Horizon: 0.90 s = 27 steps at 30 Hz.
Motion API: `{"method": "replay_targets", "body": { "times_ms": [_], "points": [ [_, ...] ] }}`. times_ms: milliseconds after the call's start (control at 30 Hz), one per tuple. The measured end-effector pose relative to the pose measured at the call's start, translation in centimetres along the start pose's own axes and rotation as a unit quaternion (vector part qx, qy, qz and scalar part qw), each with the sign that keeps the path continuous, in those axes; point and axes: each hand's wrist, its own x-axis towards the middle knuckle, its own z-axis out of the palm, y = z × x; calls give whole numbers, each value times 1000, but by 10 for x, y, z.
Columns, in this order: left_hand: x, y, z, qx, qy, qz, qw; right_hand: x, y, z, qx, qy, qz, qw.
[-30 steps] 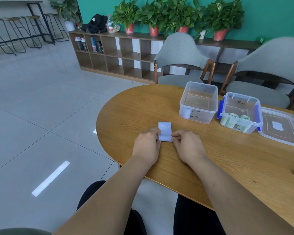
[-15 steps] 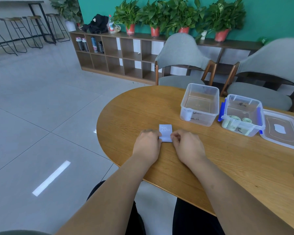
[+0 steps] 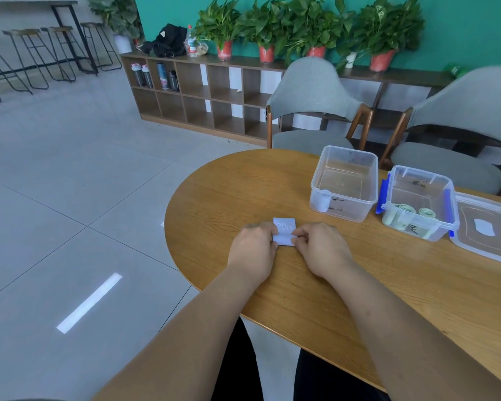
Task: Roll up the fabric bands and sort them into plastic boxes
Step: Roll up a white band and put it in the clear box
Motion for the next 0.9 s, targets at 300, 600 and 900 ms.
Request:
{"method": "replay_targets", "body": {
  "times_ms": [300, 600, 900],
  "points": [
    [11, 0, 0, 18, 7, 14, 1000, 9, 4, 0, 45, 19, 12, 999],
    [14, 5, 1, 10, 22, 5, 1000, 6, -2, 2, -21, 24, -17, 999],
    [21, 7, 1, 29, 14, 16, 999, 17, 1, 4, 48, 23, 10, 999]
  ]
}}
